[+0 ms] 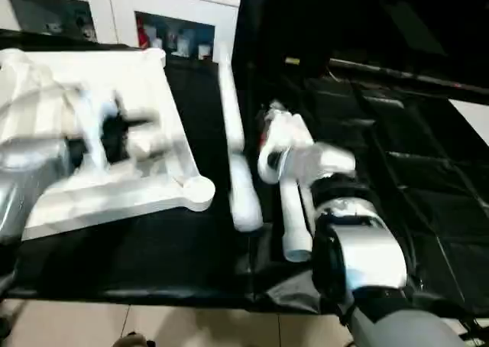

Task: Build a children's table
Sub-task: Pick table leg

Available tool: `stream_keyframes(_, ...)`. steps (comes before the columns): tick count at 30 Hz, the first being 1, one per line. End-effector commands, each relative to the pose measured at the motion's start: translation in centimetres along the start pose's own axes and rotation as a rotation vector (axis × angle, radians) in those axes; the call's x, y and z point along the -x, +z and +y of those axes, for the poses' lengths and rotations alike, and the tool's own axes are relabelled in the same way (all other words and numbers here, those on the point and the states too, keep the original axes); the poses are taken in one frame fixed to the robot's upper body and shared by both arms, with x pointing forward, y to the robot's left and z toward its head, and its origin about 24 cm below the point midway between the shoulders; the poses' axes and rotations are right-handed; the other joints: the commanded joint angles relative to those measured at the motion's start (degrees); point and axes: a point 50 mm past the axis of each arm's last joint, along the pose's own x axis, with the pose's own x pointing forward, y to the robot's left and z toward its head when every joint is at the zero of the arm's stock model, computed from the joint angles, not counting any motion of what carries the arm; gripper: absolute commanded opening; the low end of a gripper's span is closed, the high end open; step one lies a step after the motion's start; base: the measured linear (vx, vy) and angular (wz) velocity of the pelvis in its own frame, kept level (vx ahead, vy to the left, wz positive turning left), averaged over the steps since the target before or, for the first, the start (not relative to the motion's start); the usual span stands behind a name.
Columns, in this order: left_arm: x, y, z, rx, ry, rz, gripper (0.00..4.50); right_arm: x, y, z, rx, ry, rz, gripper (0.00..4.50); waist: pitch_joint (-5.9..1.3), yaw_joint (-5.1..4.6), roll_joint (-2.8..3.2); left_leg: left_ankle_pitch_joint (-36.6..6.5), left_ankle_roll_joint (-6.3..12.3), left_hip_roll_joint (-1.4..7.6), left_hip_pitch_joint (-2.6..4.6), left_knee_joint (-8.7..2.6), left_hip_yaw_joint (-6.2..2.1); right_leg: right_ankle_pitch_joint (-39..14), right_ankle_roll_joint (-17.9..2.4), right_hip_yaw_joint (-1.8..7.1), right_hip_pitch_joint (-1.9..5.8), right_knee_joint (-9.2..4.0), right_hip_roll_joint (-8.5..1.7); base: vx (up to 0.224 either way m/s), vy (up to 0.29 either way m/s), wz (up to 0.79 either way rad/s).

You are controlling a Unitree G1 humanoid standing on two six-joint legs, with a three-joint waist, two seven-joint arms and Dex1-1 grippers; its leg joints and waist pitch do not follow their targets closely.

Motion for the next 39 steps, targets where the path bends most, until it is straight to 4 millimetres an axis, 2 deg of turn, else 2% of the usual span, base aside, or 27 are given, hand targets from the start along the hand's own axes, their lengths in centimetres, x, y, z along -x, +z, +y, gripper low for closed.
stream_keyframes(1,-1.0,1.0,-0.8,0.121,-0.036,-0.071,4.50,1.8,1.8,1.5,0.042,0.182,-0.103,1.79,-4.95,0.57,1.37,2.56,0.16,1.19,1.08,-2.98,0.03,20.94,-14.37,2.50,3.71,-3.08,-3.97,0.000,0.000,0.00)
stream_keyframes(2,-1.2,1.1,-0.9,0.132,-0.046,-0.081,4.50,2.0,1.9,1.7,0.044,0.204,-0.113,1.79,-4.94,0.79,1.30,3.05,0.57,1.21,1.13,-2.94,0.01,21.62,-14.76,2.46,3.75,-3.04,-3.91,0.000,0.000,0.00)
stream_keyframes(3,-2.0,1.6,-2.1,0.173,-0.104,-0.128,4.50,3.3,2.1,2.6,0.035,0.304,-0.152,1.78,-4.97,0.97,0.91,3.91,1.41,1.09,0.94,-2.89,0.06,22.46,-15.23,2.46,3.92,-3.02,-3.85,0.000,0.000,0.00)
stream_keyframes(4,-2.2,1.8,-2.4,0.183,-0.124,-0.142,4.50,3.7,2.1,2.8,0.034,0.326,-0.161,1.78,-5.07,1.31,0.94,4.69,2.25,1.20,1.12,-2.70,0.07,23.33,-15.80,2.46,3.68,-2.92,-4.01,0.000,0.000,0.00)
stream_keyframes(7,-2.9,2.5,-3.5,0.226,-0.180,-0.188,4.50,4.6,1.8,3.4,0.037,0.377,-0.176,1.78,-4.90,1.43,0.87,3.77,2.44,1.19,0.99,-2.82,0.11,20.70,-16.13,2.38,3.63,-3.22,-4.05,0.000,0.000,0.00)
stream_keyframes(8,-3.0,2.7,-3.8,0.237,-0.198,-0.201,4.50,4.8,1.7,3.5,0.040,0.387,-0.175,1.78,-4.83,1.39,0.85,3.18,2.28,1.17,1.00,-2.89,0.14,19.18,-15.97,2.39,3.57,-3.39,-4.07,0.000,0.000,0.00)
stream_keyframes(9,-3.3,3.2,-4.3,0.266,-0.231,-0.227,4.50,5.3,1.4,3.9,0.048,0.410,-0.174,1.78,-4.61,1.37,1.07,0.49,1.15,1.31,1.04,-3.11,0.13,14.77,-15.52,2.43,3.55,-3.83,-4.24,0.000,0.000,0.00)
stream_keyframes(10,-3.3,3.5,-4.6,0.281,-0.246,-0.238,4.50,5.5,1.3,4.0,0.052,0.417,-0.173,1.78,-4.55,1.47,1.10,-0.12,0.58,1.36,1.10,-3.16,0.06,13.24,-15.18,2.44,3.51,-3.91,-4.31,0.000,0.000,0.00)
stream_keyframes(11,-3.4,3.8,-4.8,0.298,-0.268,-0.251,4.50,5.6,1.1,4.1,0.056,0.422,-0.173,1.78,-4.56,1.50,1.76,-0.74,0.15,1.40,1.19,-3.22,-0.08,12.26,-15.04,2.41,3.34,-3.92,-4.39,0.000,0.000,0.00)
stream_keyframes(12,-3.4,4.2,-5.2,0.319,-0.300,-0.267,4.50,5.8,0.9,4.4,0.058,0.430,-0.173,1.78,-4.48,1.33,1.30,-1.54,-0.30,1.36,1.12,-3.25,-0.03,10.95,-14.67,2.43,3.44,-4.17,-4.34,0.000,0.000,0.00)
stream_keyframes(14,-3.4,4.4,-5.5,0.335,-0.322,-0.277,4.50,5.9,0.8,4.5,0.058,0.432,-0.172,1.78,-4.35,1.20,1.32,-2.21,-0.96,1.32,1.02,-3.41,-0.08,8.51,-14.16,2.36,3.35,-4.34,-4.34,0.000,0.000,0.00)
stream_keyframes(15,-3.4,4.6,-5.7,0.344,-0.337,-0.284,4.50,6.0,0.7,4.6,0.057,0.435,-0.171,1.78,-4.21,1.18,1.61,-3.40,-1.42,1.32,1.15,-3.49,-0.09,6.62,-13.57,2.41,3.22,-4.64,-4.32,0.000,0.000,0.00)
stream_keyframes(16,-3.4,4.7,-5.8,0.347,-0.352,-0.290,4.50,6.0,0.6,4.7,0.057,0.435,-0.169,1.78,-4.17,1.14,1.47,-3.68,-1.53,1.33,1.10,-3.51,-0.10,6.05,-13.38,2.44,3.27,-4.68,-4.35,0.000,0.000,0.00)
stream_keyframes(17,-3.4,4.8,-6.0,0.350,-0.363,-0.296,4.50,6.0,0.5,4.7,0.057,0.435,-0.166,1.78,-4.02,1.20,1.57,-4.66,-1.87,1.32,1.19,-3.65,-0.10,4.08,-12.75,2.46,3.10,-4.90,-4.34,0.000,0.000,0.00)
stream_keyframes(20,-3.5,5.0,-6.4,0.354,-0.378,-0.294,4.50,5.8,0.0,4.8,0.090,0.405,-0.131,1.78,-4.13,1.14,1.69,-4.66,-2.55,1.41,1.28,-3.73,-0.23,3.20,-11.75,2.46,3.04,-4.96,-4.32,0.000,0.000,0.00)
stream_keyframes(23,-4.1,4.4,-7.0,0.312,-0.339,-0.241,4.50,4.9,-0.8,5.4,0.241,0.320,-0.043,1.78,-4.22,1.10,1.42,-2.79,-2.86,1.44,1.19,-3.66,-0.31,5.63,-10.90,2.45,3.09,-4.80,-4.24,0.000,0.000,0.00)
stream_keyframes(26,-4.3,4.1,-7.1,0.289,-0.302,-0.219,4.50,4.4,-0.9,5.6,0.301,0.276,-0.019,1.78,-4.11,1.07,1.53,-3.16,-2.83,1.36,1.22,-3.72,-0.27,5.25,-10.26,2.54,3.00,-4.89,-4.22,0.000,0.000,0.00)
stream_keyframes(27,-4.3,4.0,-7.1,0.292,-0.283,-0.211,4.23,4.2,-1.0,5.7,0.321,0.251,-0.010,1.78,-4.07,0.99,1.40,-3.37,-3.00,1.36,1.17,-3.76,-0.28,4.89,-10.02,2.56,3.03,-4.90,-4.19,0.000,0.000,0.00)
stream_keyframes(31,-4.4,3.6,-7.0,0.297,-0.230,-0.168,4.16,3.3,-1.2,5.6,0.433,0.136,0.022,1.78,-4.02,0.91,1.58,-3.77,-3.71,1.38,1.22,-3.81,-0.35,4.70,-9.43,2.55,2.87,-4.89,-4.13,0.000,0.000,0.00)
stream_keyframes(32,-4.4,3.6,-7.0,0.297,-0.230,-0.168,3.89,3.3,-1.2,5.6,0.433,0.136,0.022,1.78,-4.02,0.86,1.55,-3.91,-3.79,1.32,1.21,-3.81,-0.33,4.49,-9.28,2.58,2.89,-4.90,-4.10,0.000,0.000,0.00)
stream_keyframes(35,-4.7,3.2,-6.6,0.320,-0.155,-0.136,3.75,2.7,-1.6,5.3,0.526,0.025,0.077,1.77,-3.96,0.79,1.49,-4.15,-4.26,1.32,1.19,-3.85,-0.40,3.87,-8.66,2.59,2.90,-4.95,-4.06,0.000,0.000,0.00)
stream_keyframes(36,-4.7,3.1,-6.6,0.332,-0.143,-0.130,3.52,2.5,-1.8,5.2,0.577,-0.009,0.100,1.77,-4.02,0.80,1.53,-3.77,-4.41,1.32,1.17,-3.81,-0.41,4.34,-8.47,2.60,2.90,-4.87,-4.06,0.000,0.000,0.00)
stream_keyframes(39,-4.9,2.9,-6.7,0.371,-0.139,-0.129,3.39,2.0,-2.2,5.4,0.613,-0.019,0.108,1.77,-4.02,0.83,1.52,-4.42,-4.18,1.25,1.20,-3.85,-0.34,4.97,-8.41,2.67,2.88,-4.93,-4.03,0.000,0.000,0.00)
